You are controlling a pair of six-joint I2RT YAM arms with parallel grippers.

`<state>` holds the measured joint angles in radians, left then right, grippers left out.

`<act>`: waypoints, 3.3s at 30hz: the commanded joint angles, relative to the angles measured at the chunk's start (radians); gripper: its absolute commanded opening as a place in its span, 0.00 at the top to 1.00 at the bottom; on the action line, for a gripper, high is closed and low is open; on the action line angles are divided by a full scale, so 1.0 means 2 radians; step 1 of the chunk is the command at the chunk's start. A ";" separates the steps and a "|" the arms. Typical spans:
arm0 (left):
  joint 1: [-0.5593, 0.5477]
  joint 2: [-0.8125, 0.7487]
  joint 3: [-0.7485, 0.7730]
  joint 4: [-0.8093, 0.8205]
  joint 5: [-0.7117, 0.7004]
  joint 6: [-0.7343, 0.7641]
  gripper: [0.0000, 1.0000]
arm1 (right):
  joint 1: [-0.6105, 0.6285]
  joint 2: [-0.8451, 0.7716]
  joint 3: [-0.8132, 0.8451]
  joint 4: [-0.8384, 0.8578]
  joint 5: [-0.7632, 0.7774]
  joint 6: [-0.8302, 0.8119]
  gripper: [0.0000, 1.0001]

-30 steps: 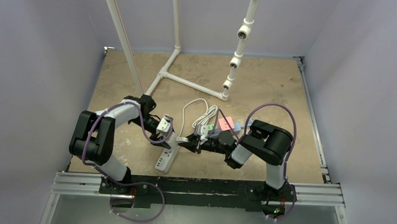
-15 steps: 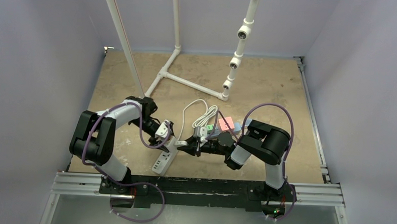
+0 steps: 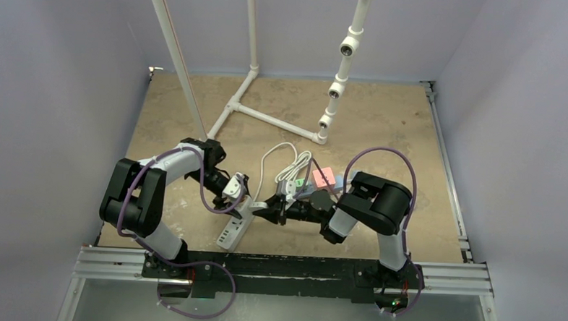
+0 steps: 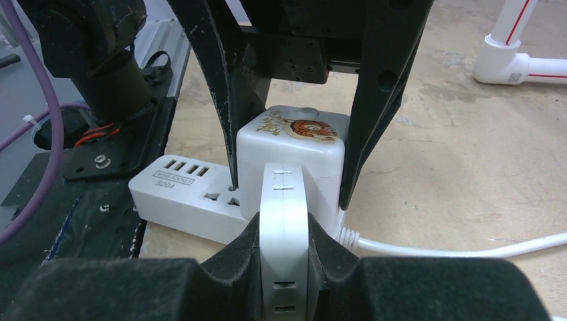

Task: Insert the plug
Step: Insert the plug into the socket, then place the socket at the center of the board.

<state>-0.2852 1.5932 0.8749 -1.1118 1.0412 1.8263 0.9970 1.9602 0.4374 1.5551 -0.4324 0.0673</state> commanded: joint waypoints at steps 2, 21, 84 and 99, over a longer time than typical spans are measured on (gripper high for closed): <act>-0.022 -0.004 0.006 -0.004 0.086 0.020 1.00 | 0.010 0.050 0.005 0.074 0.048 -0.009 1.00; -0.029 0.000 -0.002 -0.020 0.089 0.054 1.00 | 0.016 0.083 0.009 0.170 0.137 -0.018 1.00; 0.071 0.029 0.062 0.085 -0.166 0.042 0.98 | 0.025 -0.446 0.022 -0.518 0.418 0.039 0.01; 0.111 -0.067 0.041 -0.018 -0.175 0.092 0.01 | 0.000 -0.500 0.146 -1.165 0.536 0.542 0.01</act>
<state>-0.0700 1.5444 0.9504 -1.0622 0.6968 1.9602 0.9997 1.0035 0.7071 -0.3466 0.6167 0.7555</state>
